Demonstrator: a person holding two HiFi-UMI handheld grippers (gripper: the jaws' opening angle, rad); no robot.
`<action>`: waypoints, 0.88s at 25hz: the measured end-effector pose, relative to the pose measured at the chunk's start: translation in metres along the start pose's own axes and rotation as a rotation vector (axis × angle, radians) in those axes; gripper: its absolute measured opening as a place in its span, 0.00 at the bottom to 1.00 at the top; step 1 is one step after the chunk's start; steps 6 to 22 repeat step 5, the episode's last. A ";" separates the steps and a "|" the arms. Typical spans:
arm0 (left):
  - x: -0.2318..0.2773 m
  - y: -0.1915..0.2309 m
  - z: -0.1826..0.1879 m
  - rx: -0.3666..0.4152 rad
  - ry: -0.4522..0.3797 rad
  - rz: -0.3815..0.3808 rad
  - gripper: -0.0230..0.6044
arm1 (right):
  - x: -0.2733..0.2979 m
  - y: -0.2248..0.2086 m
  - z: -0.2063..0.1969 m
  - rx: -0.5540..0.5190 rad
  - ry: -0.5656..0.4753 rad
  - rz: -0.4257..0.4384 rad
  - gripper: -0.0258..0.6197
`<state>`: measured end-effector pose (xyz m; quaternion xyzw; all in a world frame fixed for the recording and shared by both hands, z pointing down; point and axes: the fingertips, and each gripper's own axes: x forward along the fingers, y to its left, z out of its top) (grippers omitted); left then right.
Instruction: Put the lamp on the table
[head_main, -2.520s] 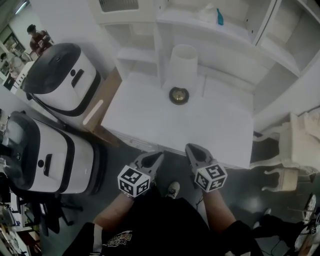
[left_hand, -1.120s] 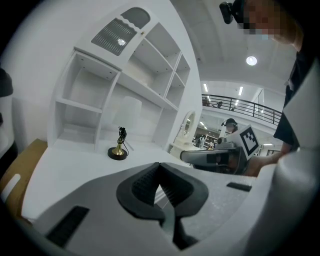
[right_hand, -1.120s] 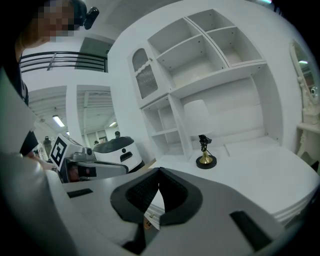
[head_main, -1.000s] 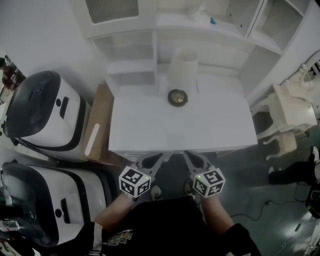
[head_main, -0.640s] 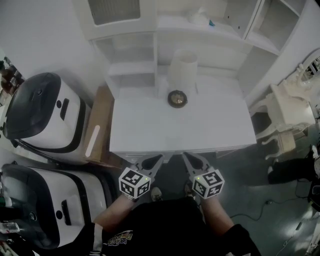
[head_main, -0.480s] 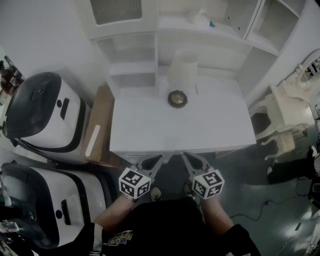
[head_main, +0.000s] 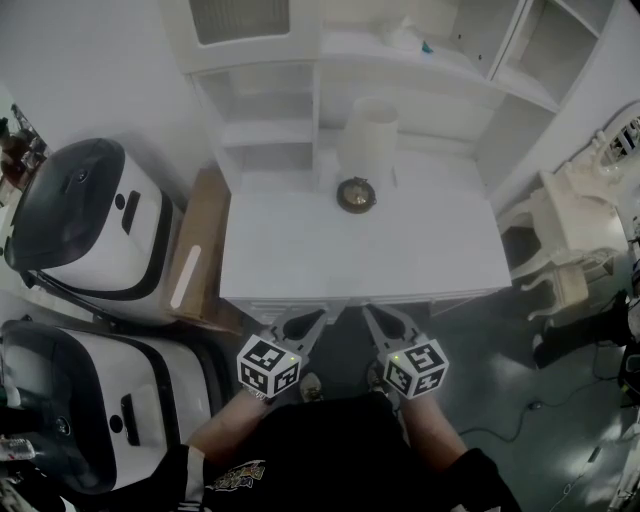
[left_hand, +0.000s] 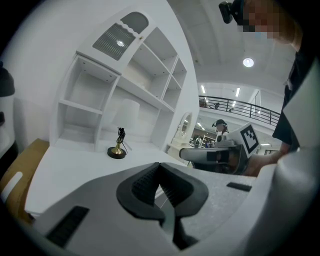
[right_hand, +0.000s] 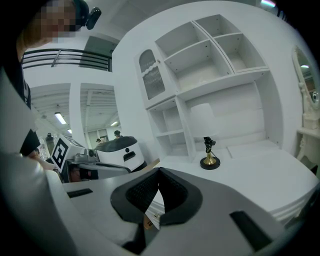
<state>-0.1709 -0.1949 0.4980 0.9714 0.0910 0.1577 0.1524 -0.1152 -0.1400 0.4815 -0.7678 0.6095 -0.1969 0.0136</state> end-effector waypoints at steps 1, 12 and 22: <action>0.000 -0.001 0.000 0.001 0.000 -0.001 0.05 | -0.001 0.000 0.000 -0.001 -0.001 0.000 0.08; -0.001 -0.005 -0.001 0.005 -0.001 -0.006 0.05 | -0.004 0.001 0.000 -0.006 -0.003 -0.001 0.08; -0.001 -0.005 -0.001 0.005 -0.001 -0.006 0.05 | -0.004 0.001 0.000 -0.006 -0.003 -0.001 0.08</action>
